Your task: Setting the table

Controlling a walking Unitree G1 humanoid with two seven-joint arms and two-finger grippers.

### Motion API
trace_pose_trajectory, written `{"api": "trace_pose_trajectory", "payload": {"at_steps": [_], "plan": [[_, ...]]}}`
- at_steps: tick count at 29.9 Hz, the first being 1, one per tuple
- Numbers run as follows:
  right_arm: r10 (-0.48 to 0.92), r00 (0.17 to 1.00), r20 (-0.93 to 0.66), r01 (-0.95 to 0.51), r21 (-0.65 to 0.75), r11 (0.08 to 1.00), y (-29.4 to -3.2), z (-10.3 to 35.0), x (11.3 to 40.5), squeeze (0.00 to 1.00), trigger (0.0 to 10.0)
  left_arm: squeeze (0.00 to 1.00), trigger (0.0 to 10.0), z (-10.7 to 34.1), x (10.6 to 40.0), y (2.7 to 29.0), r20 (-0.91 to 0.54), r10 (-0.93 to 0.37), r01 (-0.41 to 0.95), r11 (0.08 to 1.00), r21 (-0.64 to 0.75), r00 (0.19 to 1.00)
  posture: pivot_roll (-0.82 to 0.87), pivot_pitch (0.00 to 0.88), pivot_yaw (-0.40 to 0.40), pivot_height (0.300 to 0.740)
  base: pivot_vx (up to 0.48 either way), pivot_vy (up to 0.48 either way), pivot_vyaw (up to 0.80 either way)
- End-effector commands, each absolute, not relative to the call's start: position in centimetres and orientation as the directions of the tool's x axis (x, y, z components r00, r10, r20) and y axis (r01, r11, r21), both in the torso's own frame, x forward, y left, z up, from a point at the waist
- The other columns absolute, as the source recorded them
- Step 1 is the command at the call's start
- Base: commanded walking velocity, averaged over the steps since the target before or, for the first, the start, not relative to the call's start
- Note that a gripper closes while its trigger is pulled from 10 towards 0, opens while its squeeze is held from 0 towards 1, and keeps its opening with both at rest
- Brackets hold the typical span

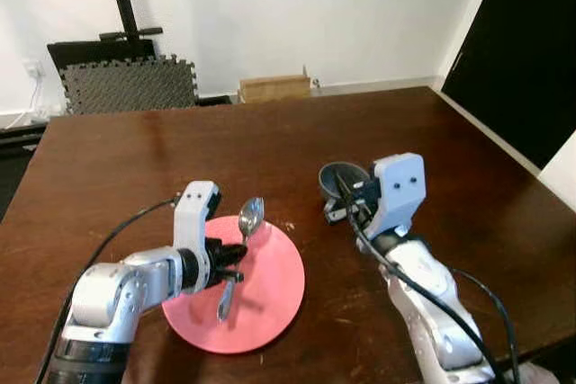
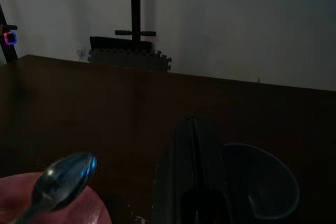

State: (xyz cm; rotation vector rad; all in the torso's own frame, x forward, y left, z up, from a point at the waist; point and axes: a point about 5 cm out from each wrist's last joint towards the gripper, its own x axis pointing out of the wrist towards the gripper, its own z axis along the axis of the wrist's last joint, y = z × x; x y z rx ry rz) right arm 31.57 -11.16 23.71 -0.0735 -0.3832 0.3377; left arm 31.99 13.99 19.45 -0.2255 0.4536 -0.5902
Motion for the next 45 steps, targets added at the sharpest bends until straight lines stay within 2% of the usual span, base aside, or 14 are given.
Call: {"api": "trace_pose_trajectory", "payload": {"at_steps": [1,4,9,18,22,24,25,33,34,40,41,43,44,45], "plan": [[0.313,0.883,0.350,-0.288,-0.123,0.950,-11.6,23.3,31.4,0.00,10.0,0.00,10.0,19.6,31.8,14.1,-0.334,-0.576,0.480,0.813,-0.331,0.746,0.05,0.130,0.022,0.740,0.000,0.000,0.00],[0.251,0.902,0.352,-0.231,-0.096,0.968,-12.2,23.1,31.5,0.00,10.0,0.00,10.0,19.5,31.8,14.1,-0.321,-0.545,0.486,0.838,-0.249,0.774,0.05,0.129,0.022,0.740,0.000,0.000,0.00],[0.062,0.907,0.416,-0.060,-0.018,0.998,-14.7,24.3,31.7,0.00,10.0,0.00,10.0,22.9,31.5,13.8,-0.070,-0.550,0.544,0.835,-0.082,0.833,0.06,0.115,0.013,0.740,0.000,0.000,0.00],[0.010,0.892,0.452,-0.029,0.035,0.999,-15.3,25.2,31.8,0.00,10.0,0.00,10.0,24.5,31.2,14.3,0.036,-0.505,0.506,0.858,-0.090,0.862,0.07,0.104,0.009,0.740,0.000,0.000,0.00],[0.026,0.899,0.438,-0.042,0.025,0.999,-14.9,24.9,31.9,0.00,10.0,0.00,10.0,22.5,31.2,13.8,-0.106,-0.554,0.537,0.830,-0.152,0.826,0.07,0.099,0.008,0.740,0.000,0.000,0.00],[0.026,0.899,0.438,-0.042,0.025,0.999,-14.9,24.9,31.9,0.00,10.0,0.00,10.0,22.5,31.2,13.8,-0.106,-0.554,0.537,0.830,-0.152,0.826,0.07,0.099,0.008,0.740,0.000,0.000,0.00],[0.030,0.901,0.433,-0.045,0.025,0.999,-14.7,24.7,31.9,0.00,10.0,0.00,10.0,20.8,31.3,13.8,-0.214,-0.561,0.522,0.826,-0.214,0.800,0.06,0.103,0.012,0.740,0.000,0.000,0.00],[0.024,0.908,0.419,-0.039,0.028,0.999,-14.7,24.3,31.9,0.00,10.0,0.00,10.0,16.6,31.6,13.9,-0.437,-0.534,0.487,0.844,-0.225,0.724,0.06,0.113,0.023,0.740,0.000,0.000,0.00],[0.019,0.909,0.416,-0.034,0.030,0.999,-14.8,24.2,31.9,0.00,10.0,1.00,10.0,16.2,31.7,13.8,-0.451,-0.529,0.480,0.847,-0.228,0.719,0.06,0.115,0.025,0.740,0.000,0.000,0.00],[0.008,0.911,0.413,-0.024,0.035,0.999,-14.9,24.0,31.8,0.00,10.0,1.00,10.0,17.6,31.6,13.0,-0.385,-0.608,0.536,0.794,-0.288,0.694,0.05,0.119,0.033,0.740,0.000,0.000,0.00],[0.006,0.910,0.414,-0.022,0.035,0.999,-14.9,24.1,31.8,0.00,10.0,0.28,10.0,18.9,31.9,13.5,-0.365,-0.603,0.557,0.797,-0.235,0.709,0.05,0.120,0.035,0.740,0.000,0.000,0.00],[0.005,0.910,0.415,-0.021,0.035,0.999,-15.0,24.1,31.8,0.00,10.0,0.28,10.0,19.3,32.0,13.8,-0.361,-0.594,0.560,0.803,-0.205,0.719,0.05,0.120,0.035,0.740,0.000,0.000,0.00],[0.003,0.909,0.416,-0.020,0.037,0.999,-15.0,24.1,31.8,0.00,10.0,0.00,10.0,20.5,32.3,14.6,-0.358,-0.560,0.573,0.816,-0.080,0.747,0.06,0.121,0.035,0.740,0.000,0.000,0.00],[0.002,0.910,0.415,-0.020,0.038,0.999,-15.0,24.1,31.8,0.00,10.0,0.00,10.0,21.2,32.3,14.8,-0.350,-0.573,0.591,0.804,-0.066,0.741,0.07,0.122,0.034,0.740,0.000,0.000,0.00]]}}
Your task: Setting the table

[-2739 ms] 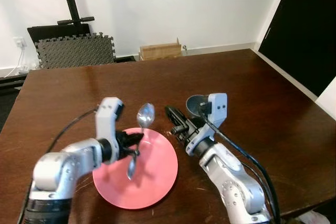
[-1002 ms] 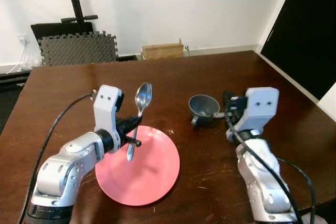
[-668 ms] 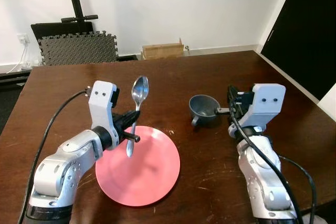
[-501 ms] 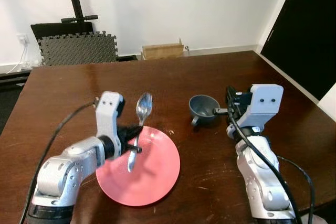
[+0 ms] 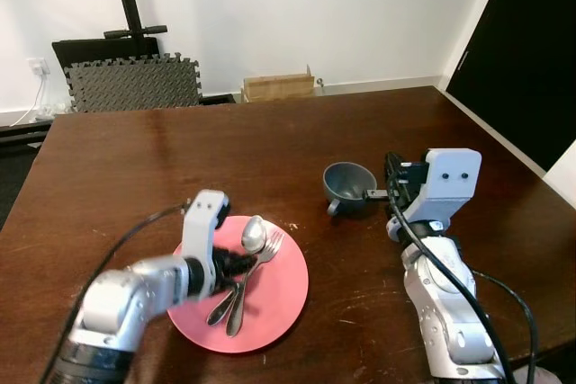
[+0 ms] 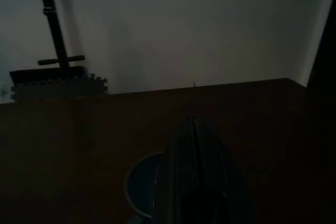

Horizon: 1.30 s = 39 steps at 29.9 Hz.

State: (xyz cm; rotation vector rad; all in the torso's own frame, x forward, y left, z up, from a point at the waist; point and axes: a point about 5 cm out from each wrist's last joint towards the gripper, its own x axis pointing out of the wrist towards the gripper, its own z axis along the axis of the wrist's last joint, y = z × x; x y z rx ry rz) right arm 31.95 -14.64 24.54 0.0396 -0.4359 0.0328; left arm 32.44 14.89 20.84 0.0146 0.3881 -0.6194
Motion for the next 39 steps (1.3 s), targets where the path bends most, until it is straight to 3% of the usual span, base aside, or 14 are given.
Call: {"api": "trace_pose_trajectory", "payload": {"at_steps": [1,5,9,10,35,36,38,39], "plan": [[0.002,0.910,0.415,-0.020,0.039,0.999,-15.0,24.1,31.8,0.00,10.0,0.00,10.0,21.7,32.3,14.9,-0.345,-0.584,0.603,0.795,-0.063,0.734,0.07,0.122,0.034,0.740,0.000,0.000,0.00],[0.014,0.912,0.410,-0.033,0.040,0.999,-14.7,24.0,32.0,0.00,10.0,0.00,10.0,20.4,31.8,15.0,-0.462,-0.580,0.681,0.728,0.075,0.671,0.08,0.126,0.032,0.740,0.000,0.000,0.00],[0.023,0.911,0.412,-0.043,0.039,0.998,-14.4,24.1,32.2,0.00,10.0,0.00,10.0,19.1,31.3,14.5,-0.514,-0.596,0.713,0.700,0.042,0.617,0.08,0.132,0.034,0.740,0.000,0.000,0.00],[0.020,0.910,0.414,-0.041,0.041,0.998,-14.4,24.1,32.2,0.00,10.0,0.00,10.0,18.7,31.2,13.9,-0.516,-0.623,0.713,0.700,-0.033,0.587,0.08,0.134,0.039,0.740,0.000,0.000,0.00],[0.001,0.912,0.410,-0.022,0.047,0.999,-14.6,23.9,31.9,0.00,10.0,0.00,10.0,16.7,33.3,13.3,-0.533,-0.591,0.650,0.754,-0.096,0.606,0.06,0.141,0.048,0.740,0.000,0.000,0.00],[0.000,0.912,0.410,-0.021,0.048,0.999,-14.6,23.9,31.9,0.00,10.0,0.00,6.7,16.6,33.4,13.3,-0.536,-0.585,0.648,0.756,-0.091,0.608,0.06,0.141,0.049,0.740,0.000,0.000,0.00],[-0.001,0.912,0.410,-0.021,0.048,0.999,-14.6,23.9,31.9,0.00,10.0,0.00,6.7,16.5,33.4,13.3,-0.538,-0.582,0.646,0.758,-0.088,0.610,0.06,0.141,0.049,0.740,0.000,0.000,0.00],[-0.002,0.912,0.410,-0.020,0.049,0.999,-14.7,23.9,31.9,0.00,10.0,0.00,2.7,16.5,33.5,13.2,-0.539,-0.580,0.645,0.759,-0.087,0.610,0.06,0.141,0.050,0.740,0.000,0.000,0.00]]}}
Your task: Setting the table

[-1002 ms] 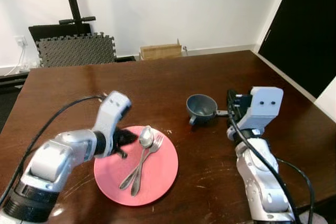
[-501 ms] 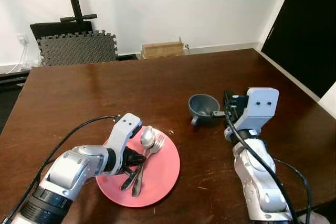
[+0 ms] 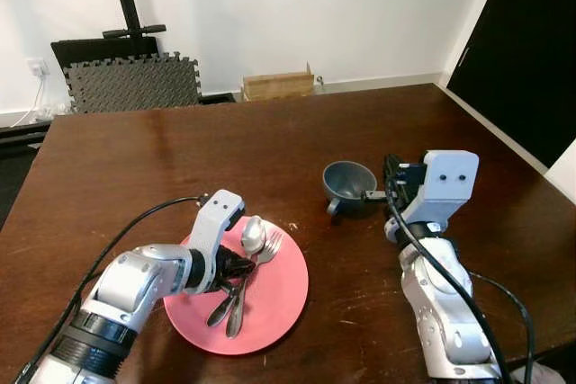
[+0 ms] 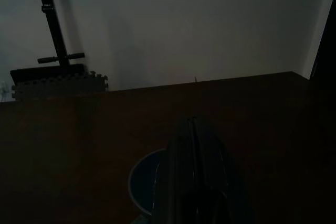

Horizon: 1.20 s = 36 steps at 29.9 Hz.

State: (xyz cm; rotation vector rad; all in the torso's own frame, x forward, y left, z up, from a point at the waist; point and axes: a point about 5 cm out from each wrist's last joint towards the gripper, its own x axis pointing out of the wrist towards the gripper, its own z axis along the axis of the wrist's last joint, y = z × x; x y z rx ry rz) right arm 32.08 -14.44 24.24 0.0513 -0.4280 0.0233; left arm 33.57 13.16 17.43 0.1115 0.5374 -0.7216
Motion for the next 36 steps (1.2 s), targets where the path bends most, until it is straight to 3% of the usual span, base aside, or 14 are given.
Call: {"api": "trace_pose_trajectory", "payload": {"at_steps": [1,12,15,16,20,23,28,36], "plan": [[-0.003,0.912,0.410,-0.019,0.049,0.999,-14.7,23.8,31.8,0.00,10.0,0.00,0.0,16.4,33.5,13.2,-0.544,-0.579,0.646,0.759,-0.086,0.608,0.06,0.141,0.051,0.740,0.000,0.000,0.00],[-0.002,0.912,0.411,-0.019,0.048,0.999,-14.7,23.8,31.8,0.00,10.0,0.00,0.0,16.1,33.6,13.4,-0.553,-0.570,0.631,0.769,-0.100,0.607,0.06,0.133,0.050,0.740,0.000,0.000,0.00],[0.000,0.909,0.416,-0.020,0.045,0.999,-14.7,24.0,31.9,0.00,10.0,0.00,0.0,18.4,34.1,13.7,-0.434,-0.623,0.604,0.771,-0.201,0.651,0.06,0.132,0.051,0.740,0.000,0.000,0.00],[0.000,0.908,0.419,-0.021,0.045,0.999,-14.7,24.1,31.8,0.00,10.0,0.00,10.0,19.4,34.3,14.1,-0.392,-0.632,0.592,0.771,-0.235,0.669,0.05,0.128,0.052,0.740,0.000,0.000,0.00],[0.022,0.902,0.432,-0.042,0.038,0.998,-14.6,24.6,31.6,0.00,10.0,0.00,10.0,24.1,34.2,16.8,-0.210,-0.634,0.564,0.765,-0.312,0.744,0.05,0.123,0.047,0.740,0.000,0.000,0.00],[0.040,0.899,0.437,-0.061,0.034,0.998,-14.5,24.8,31.5,0.00,10.0,0.00,10.0,25.7,33.3,17.5,-0.158,-0.651,0.592,0.747,-0.302,0.742,0.06,0.118,0.037,0.740,0.000,0.000,0.00],[0.089,0.896,0.435,-0.110,0.024,0.994,-13.7,24.9,31.6,0.00,10.0,0.00,10.0,24.5,31.6,17.2,-0.219,-0.654,0.618,0.756,-0.214,0.724,0.08,0.112,0.025,0.740,0.000,0.000,0.00],[0.078,0.880,0.469,-0.107,0.035,0.994,-13.5,25.9,31.4,0.00,10.0,0.00,10.0,26.2,29.7,15.0,0.028,-0.602,0.603,0.794,-0.077,0.798,0.08,0.112,0.005,0.740,0.000,0.000,0.00]]}}
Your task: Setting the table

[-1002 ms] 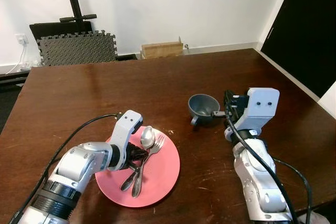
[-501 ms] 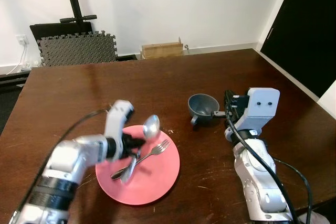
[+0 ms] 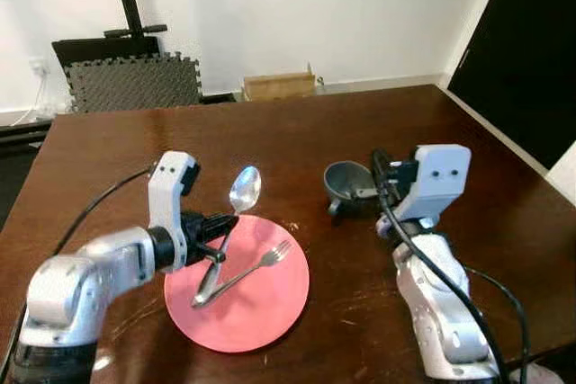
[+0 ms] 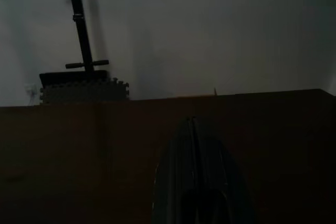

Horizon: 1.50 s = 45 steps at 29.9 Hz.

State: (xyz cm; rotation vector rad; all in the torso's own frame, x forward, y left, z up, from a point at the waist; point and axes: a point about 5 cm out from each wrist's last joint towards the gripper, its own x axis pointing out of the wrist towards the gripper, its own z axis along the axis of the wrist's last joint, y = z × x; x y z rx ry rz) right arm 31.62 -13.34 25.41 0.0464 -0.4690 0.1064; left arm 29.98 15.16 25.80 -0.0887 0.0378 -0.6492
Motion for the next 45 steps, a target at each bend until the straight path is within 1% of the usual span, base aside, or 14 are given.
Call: {"api": "trace_pose_trajectory", "payload": {"at_steps": [1,2,3,4,5,9,11,20,26,45], "plan": [[0.078,0.880,0.469,-0.107,0.035,0.994,-13.5,25.9,31.4,0.00,10.0,0.00,10.0,26.2,29.7,15.0,0.028,-0.602,0.603,0.794,-0.077,0.798,0.08,0.112,0.005,0.740,0.000,0.000,0.00],[0.066,0.874,0.481,-0.092,0.032,0.995,-13.8,26.3,31.2,0.00,10.0,0.00,10.0,26.5,29.6,15.0,0.081,-0.568,0.574,0.815,-0.079,0.819,0.08,0.113,0.004,0.740,0.000,0.000,0.00],[0.062,0.873,0.483,-0.088,0.032,0.996,-13.9,26.4,31.2,0.00,10.0,0.00,10.0,26.4,29.7,15.2,0.097,-0.534,0.541,0.837,-0.083,0.840,0.08,0.113,0.004,0.740,0.000,0.000,0.00],[0.062,0.873,0.483,-0.088,0.032,0.996,-13.9,26.4,31.2,0.00,10.0,0.00,10.0,26.4,29.7,15.2,0.097,-0.534,0.541,0.837,-0.083,0.840,0.08,0.113,0.004,0.740,0.000,0.000,0.00],[0.057,0.874,0.483,-0.082,0.032,0.996,-14.1,26.4,31.1,0.00,10.0,0.00,10.0,26.3,30.1,15.4,0.109,-0.478,0.487,0.869,-0.091,0.872,0.07,0.114,0.002,0.740,0.000,0.000,0.00],[0.052,0.875,0.481,-0.077,0.031,0.997,-14.3,26.4,31.1,0.00,10.0,0.00,10.0,26.2,30.4,15.6,0.122,-0.414,0.426,0.899,-0.105,0.902,0.06,0.116,0.002,0.740,0.000,0.000,0.00],[0.050,0.876,0.480,-0.075,0.032,0.997,-14.3,26.3,31.1,0.00,10.0,0.00,10.0,26.2,30.5,15.7,0.129,-0.396,0.407,0.910,-0.081,0.909,0.06,0.115,0.002,0.740,0.000,0.000,0.00],[0.048,0.881,0.470,-0.073,0.035,0.997,-14.3,26.1,31.1,0.00,10.0,0.00,10.0,26.1,30.6,15.1,0.151,-0.384,0.399,0.913,-0.088,0.911,0.06,0.113,0.002,0.740,0.000,0.000,0.00],[0.045,0.884,0.466,-0.071,0.038,0.997,-14.3,26.0,31.2,0.00,10.0,0.00,10.0,26.0,30.8,15.1,0.162,-0.355,0.370,0.926,-0.075,0.921,0.06,0.112,0.000,0.740,0.000,0.000,0.00],[0.042,0.885,0.463,-0.067,0.038,0.997,-14.4,25.9,31.2,0.00,10.0,0.00,10.0,25.9,31.1,14.5,0.178,-0.352,0.368,0.927,-0.066,0.919,0.06,0.107,0.001,0.740,0.000,0.000,0.00]]}}
